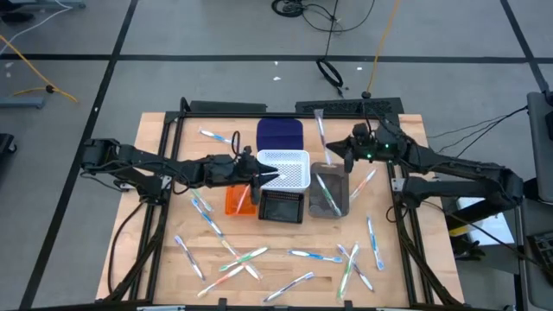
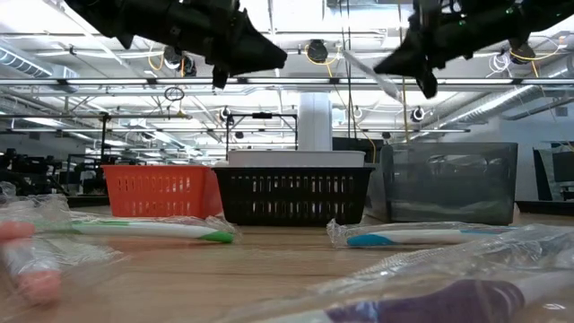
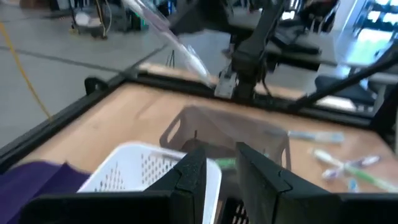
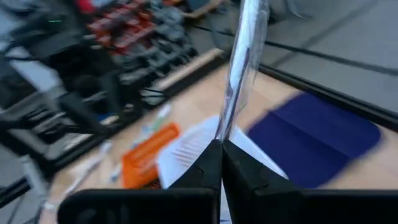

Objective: Pick & Place Toothbrushes
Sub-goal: Put the purple toothbrush into the white basket

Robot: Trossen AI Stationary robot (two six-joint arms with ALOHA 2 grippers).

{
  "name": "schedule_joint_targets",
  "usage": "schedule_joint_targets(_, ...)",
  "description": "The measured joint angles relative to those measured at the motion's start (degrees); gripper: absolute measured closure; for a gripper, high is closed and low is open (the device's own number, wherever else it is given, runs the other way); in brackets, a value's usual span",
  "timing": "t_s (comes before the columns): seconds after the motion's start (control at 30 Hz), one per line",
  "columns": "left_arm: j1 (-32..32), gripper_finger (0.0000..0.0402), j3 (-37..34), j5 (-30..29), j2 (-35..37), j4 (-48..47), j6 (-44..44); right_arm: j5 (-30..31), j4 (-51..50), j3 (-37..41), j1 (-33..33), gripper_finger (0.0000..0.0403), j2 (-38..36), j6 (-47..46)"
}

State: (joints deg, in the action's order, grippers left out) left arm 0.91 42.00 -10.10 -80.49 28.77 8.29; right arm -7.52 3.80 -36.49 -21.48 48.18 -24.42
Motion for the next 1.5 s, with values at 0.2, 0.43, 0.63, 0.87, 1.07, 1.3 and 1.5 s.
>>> schedule_joint_targets(0.2, 0.0, 0.0314, 0.0, 0.0, 0.0, 6.0, 0.2, 0.1, 11.9, 0.0, 7.2, 0.0403, 5.0, 1.9)
schedule_joint_targets(0.43, -0.2, 0.0314, 0.0, 1.3, 0.0, 10.3, 0.9, 0.2, 23.8, 0.0, 13.2, 0.0403, 12.7, 5.1)
schedule_joint_targets(0.63, -1.1, 0.0314, 0.0, 7.5, 0.0, 15.5, 3.4, 0.2, 31.9, 0.0, 16.2, 0.0403, 17.6, 7.0)
schedule_joint_targets(0.87, -1.6, 0.0314, 0.0, 9.6, 0.0, 18.4, 4.1, 0.2, 38.0, 0.0, 18.7, 0.0403, 20.8, 8.7)
schedule_joint_targets(1.07, -1.6, 0.0313, 0.0, 9.6, 0.0, 19.4, 4.0, 2.1, 40.8, 0.0, 20.2, 0.0403, 22.6, 10.4)
schedule_joint_targets(1.3, -1.6, 0.0313, 0.0, 9.6, 0.0, 19.6, 3.9, 3.2, 41.9, -0.1, 20.6, 0.0403, 24.8, 10.3)
schedule_joint_targets(1.5, -1.6, 0.0313, 0.0, 9.6, 0.0, 19.9, 4.0, 3.0, 41.7, -2.3, 21.2, 0.0403, 27.1, 10.9)
